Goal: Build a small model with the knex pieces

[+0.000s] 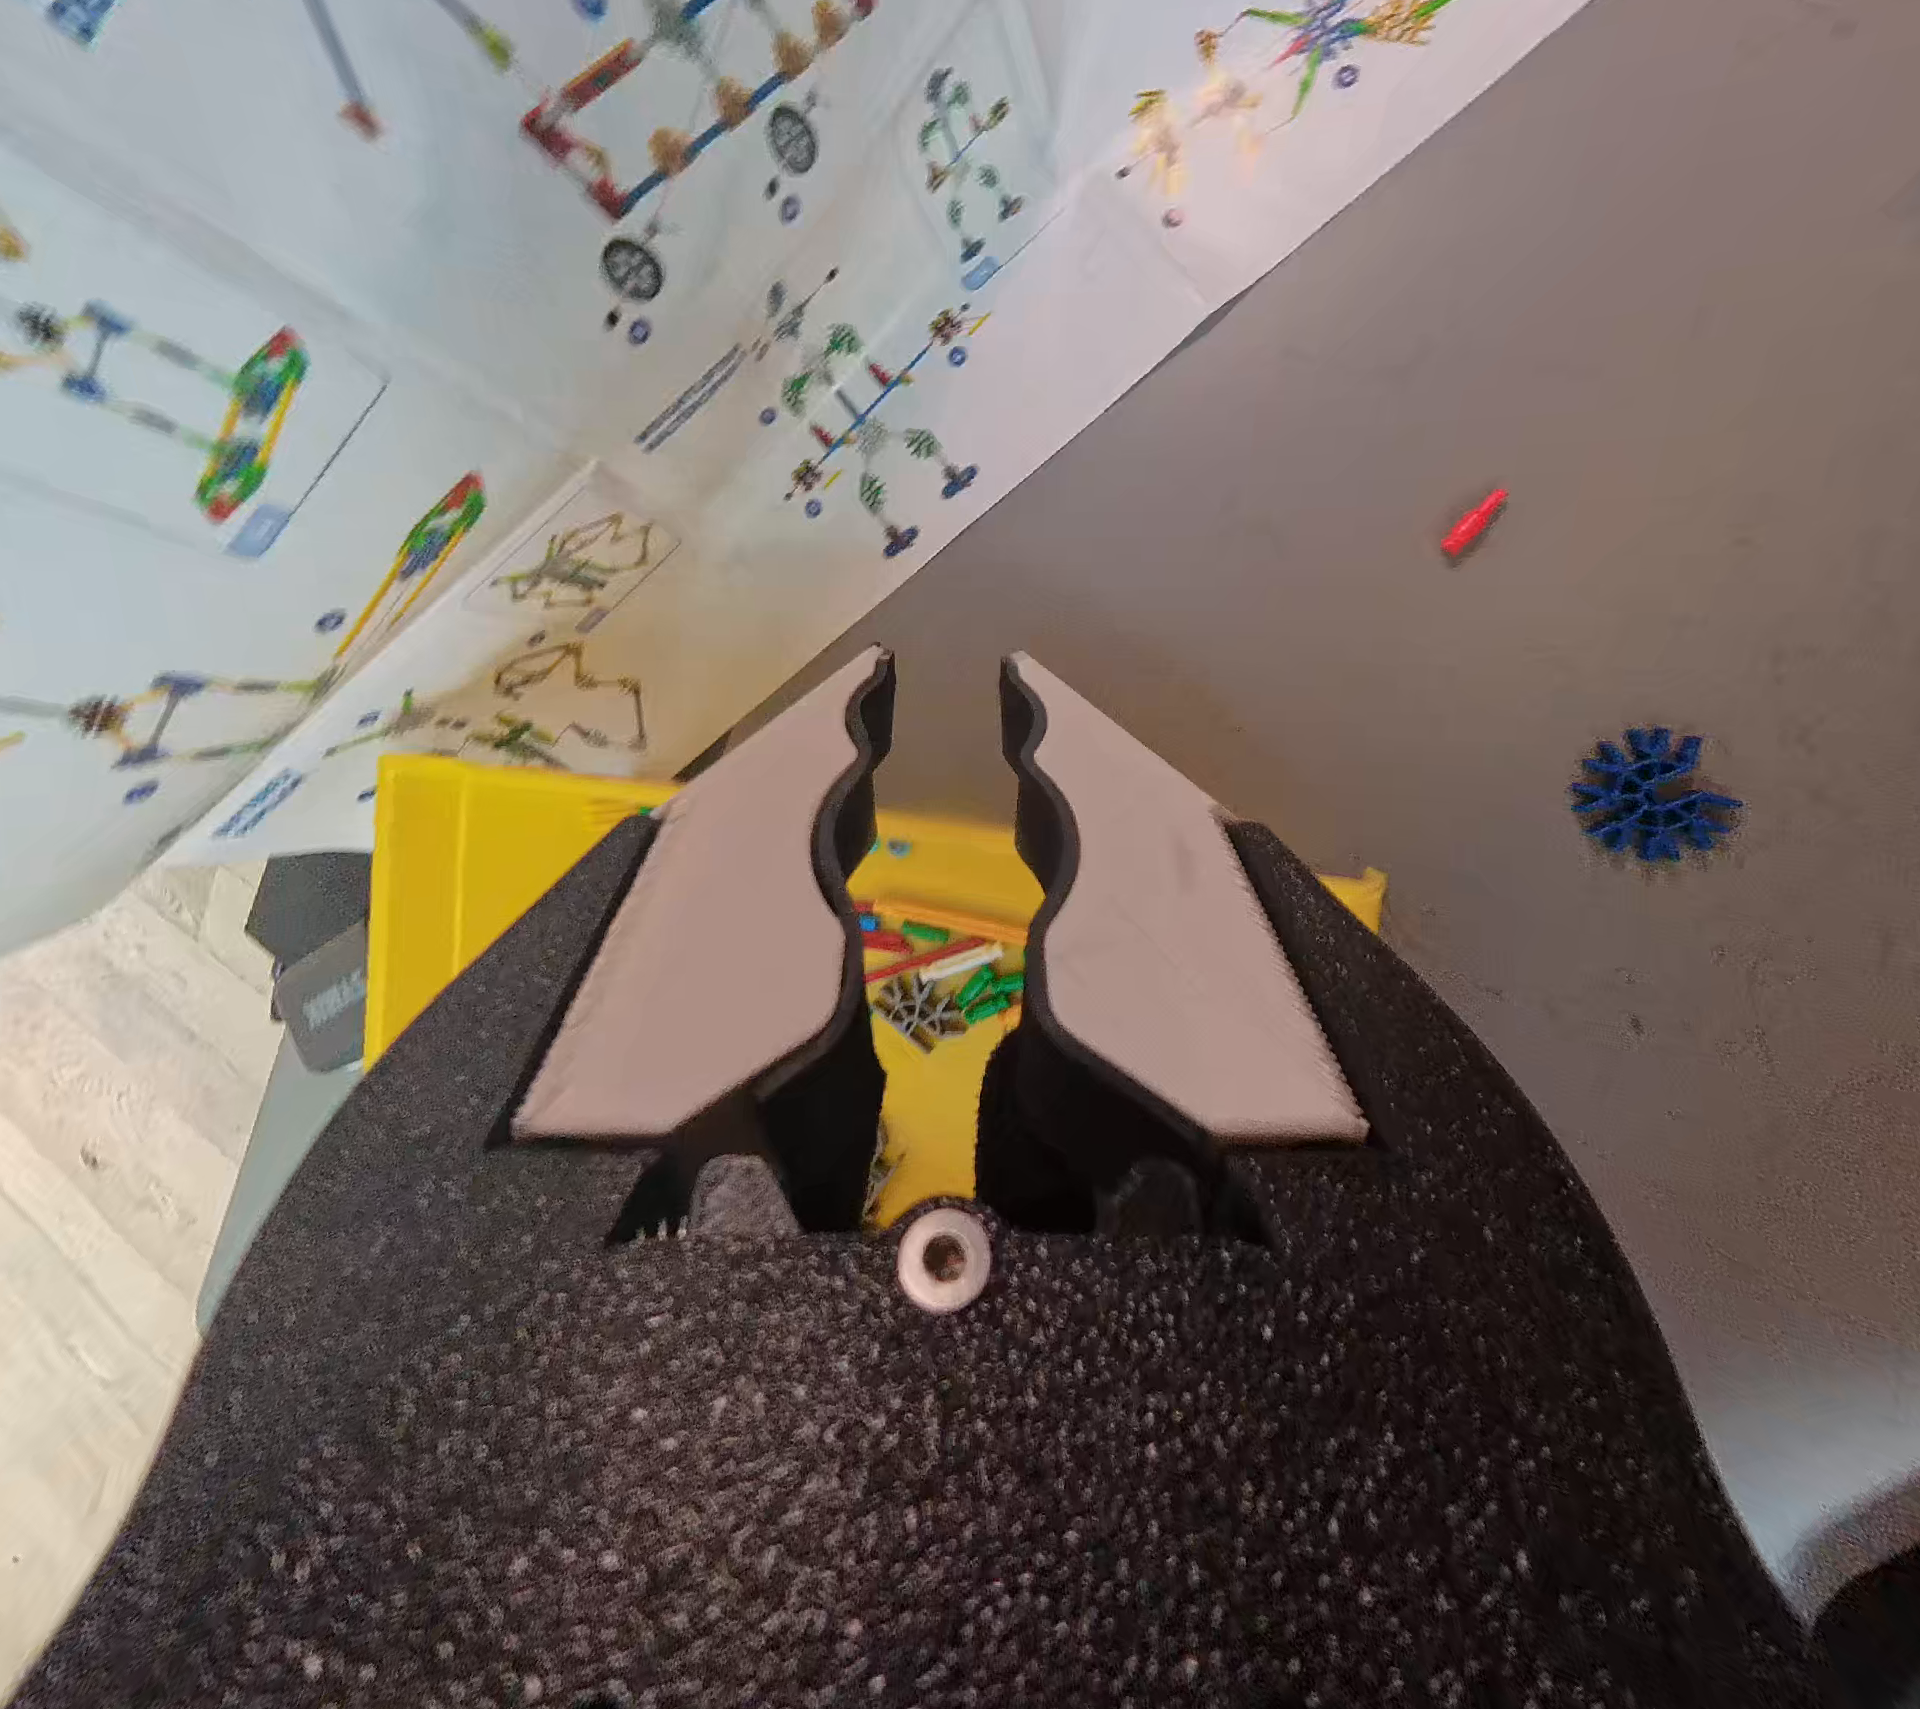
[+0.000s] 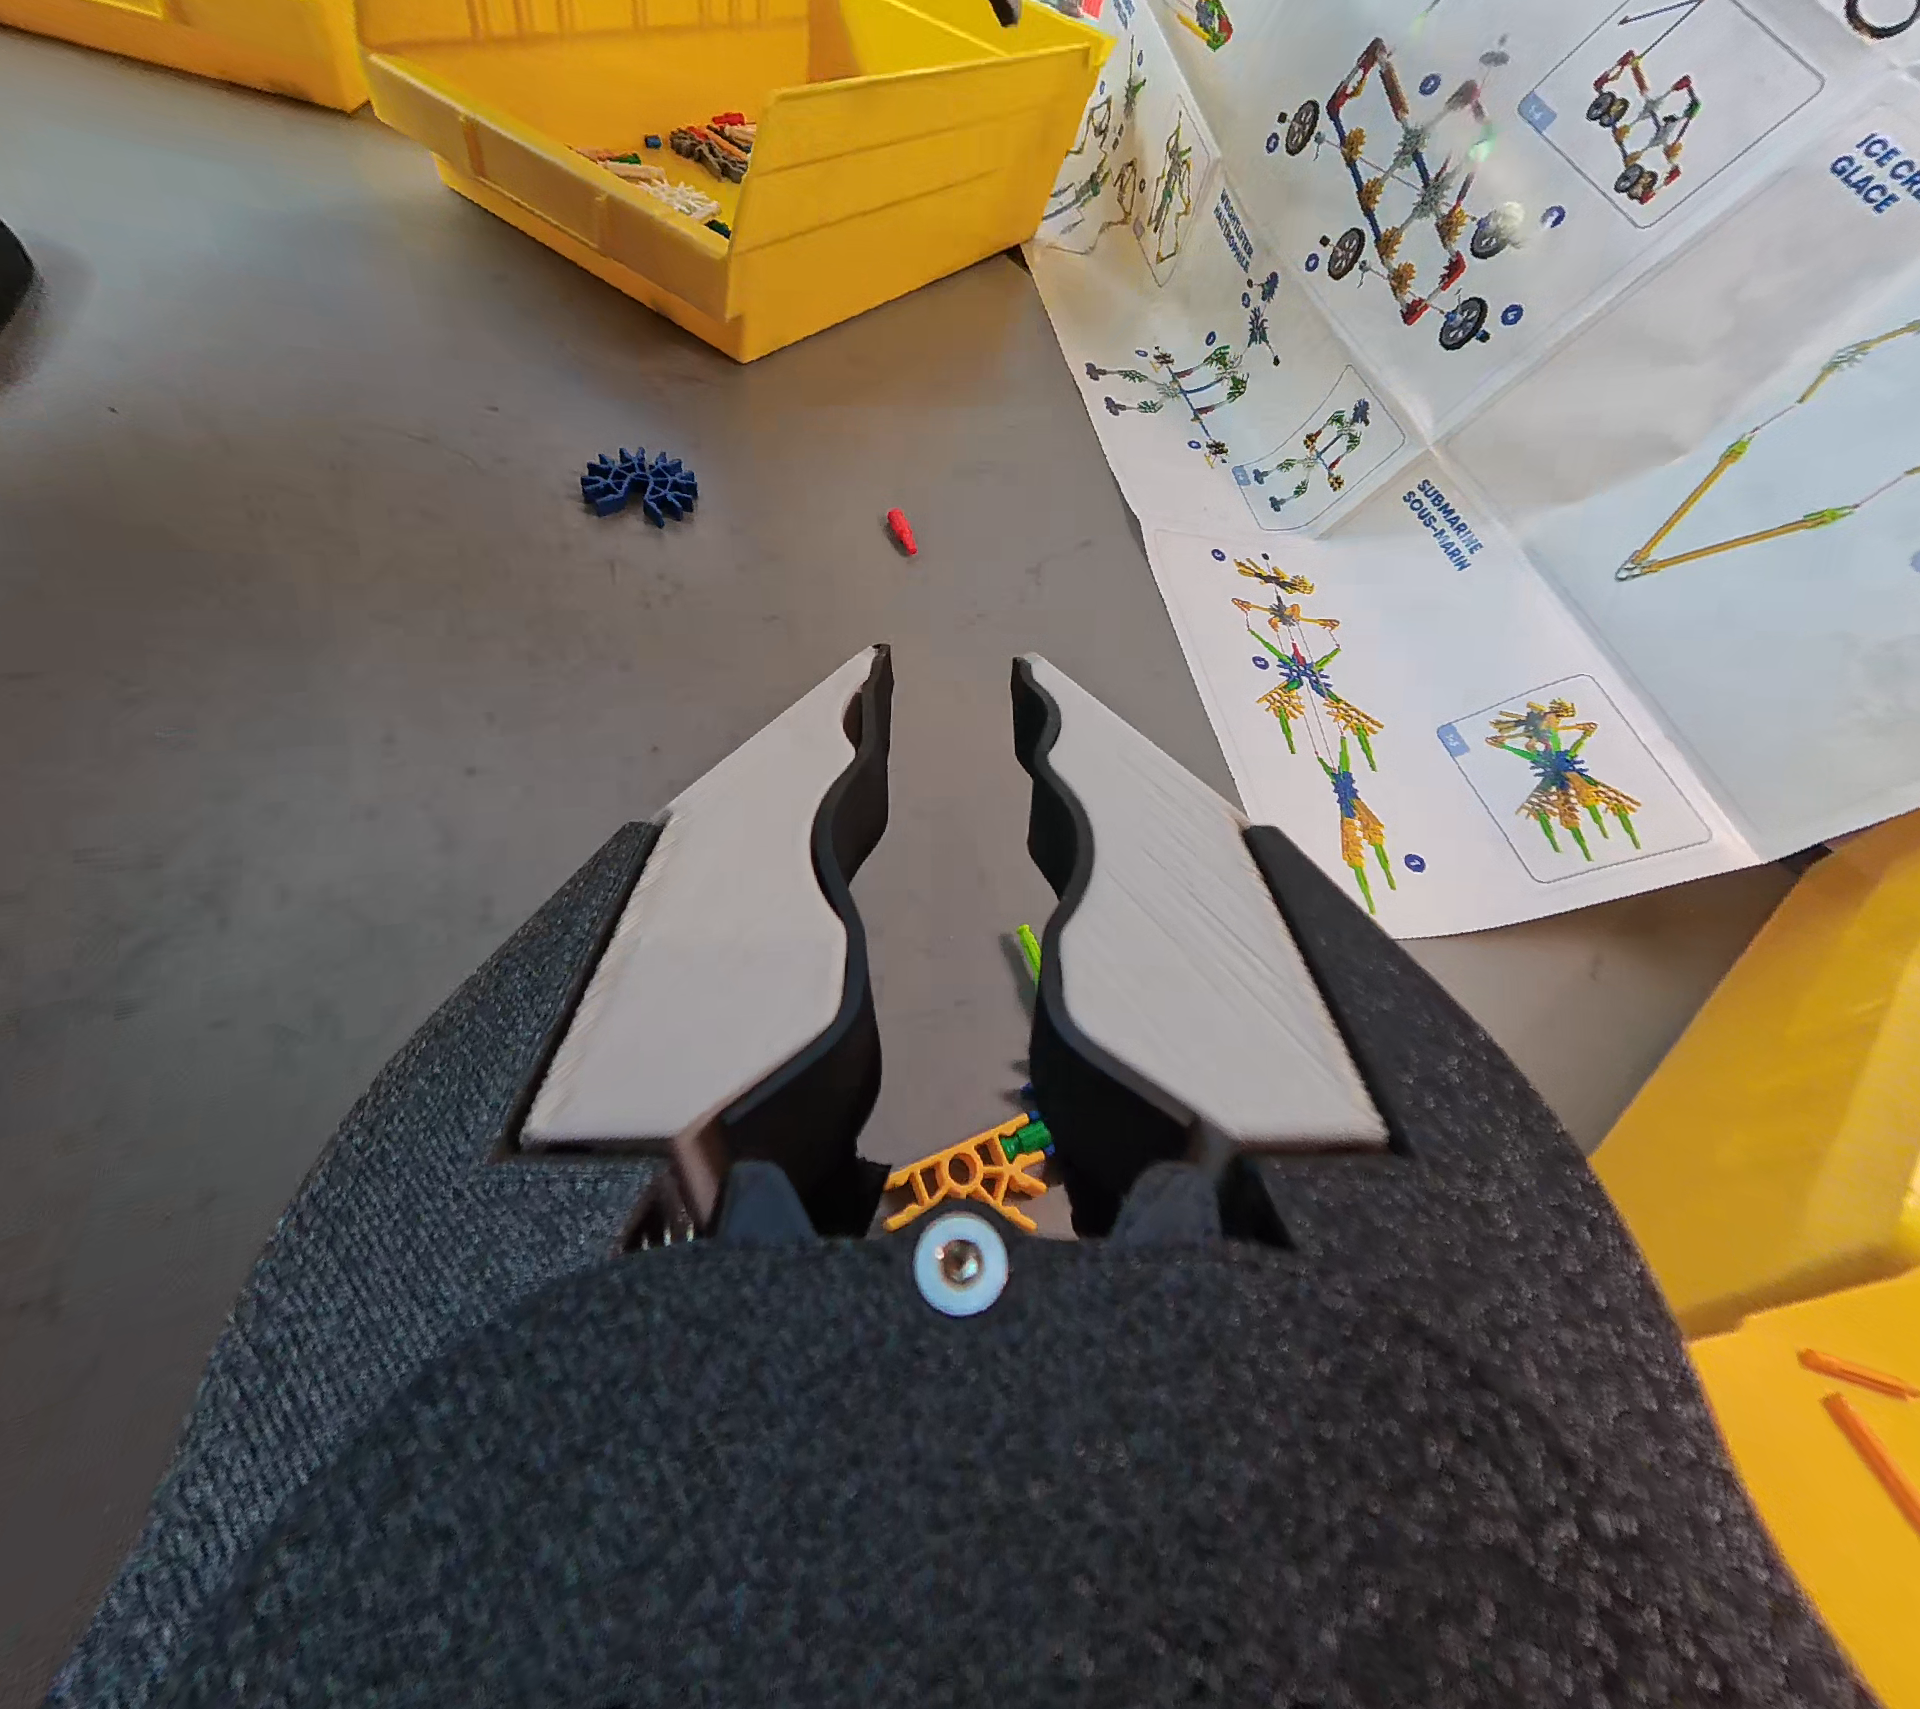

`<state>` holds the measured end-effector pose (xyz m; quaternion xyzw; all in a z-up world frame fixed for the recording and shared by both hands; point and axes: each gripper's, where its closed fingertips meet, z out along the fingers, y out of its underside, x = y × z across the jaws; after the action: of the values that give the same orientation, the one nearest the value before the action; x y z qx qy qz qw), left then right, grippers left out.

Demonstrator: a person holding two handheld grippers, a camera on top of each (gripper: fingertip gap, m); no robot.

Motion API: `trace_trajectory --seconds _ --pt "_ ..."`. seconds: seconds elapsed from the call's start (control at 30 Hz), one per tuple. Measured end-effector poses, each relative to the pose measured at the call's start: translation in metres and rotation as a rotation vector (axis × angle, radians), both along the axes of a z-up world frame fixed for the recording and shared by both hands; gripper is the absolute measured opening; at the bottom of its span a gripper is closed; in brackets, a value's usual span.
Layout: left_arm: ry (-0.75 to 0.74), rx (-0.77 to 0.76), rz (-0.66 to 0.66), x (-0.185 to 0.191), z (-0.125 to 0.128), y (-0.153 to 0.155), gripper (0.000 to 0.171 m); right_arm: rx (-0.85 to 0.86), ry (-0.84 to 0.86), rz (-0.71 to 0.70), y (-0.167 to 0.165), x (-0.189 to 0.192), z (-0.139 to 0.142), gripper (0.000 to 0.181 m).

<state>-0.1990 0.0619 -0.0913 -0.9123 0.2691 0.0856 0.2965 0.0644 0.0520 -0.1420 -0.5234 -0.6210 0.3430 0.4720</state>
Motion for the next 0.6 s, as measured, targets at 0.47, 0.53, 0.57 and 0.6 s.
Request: trace_trajectory --seconds 0.47,0.53,0.57,0.6 --pt "-0.030 -0.281 0.240 -0.128 -0.089 -0.120 0.021 -0.024 -0.008 0.040 -0.007 -0.006 -0.011 0.021" --pt "-0.001 -0.332 0.195 -0.125 -0.096 -0.122 0.021 -0.022 -0.007 0.039 -0.006 -0.006 -0.011 0.020" --pt "0.015 -0.362 0.172 -0.123 -0.100 -0.123 0.022 -0.023 -0.007 0.039 -0.006 -0.006 -0.011 0.020" --pt "0.035 -0.384 0.147 -0.121 -0.103 -0.123 0.022 -0.024 -0.006 0.039 -0.006 -0.006 -0.011 0.020"
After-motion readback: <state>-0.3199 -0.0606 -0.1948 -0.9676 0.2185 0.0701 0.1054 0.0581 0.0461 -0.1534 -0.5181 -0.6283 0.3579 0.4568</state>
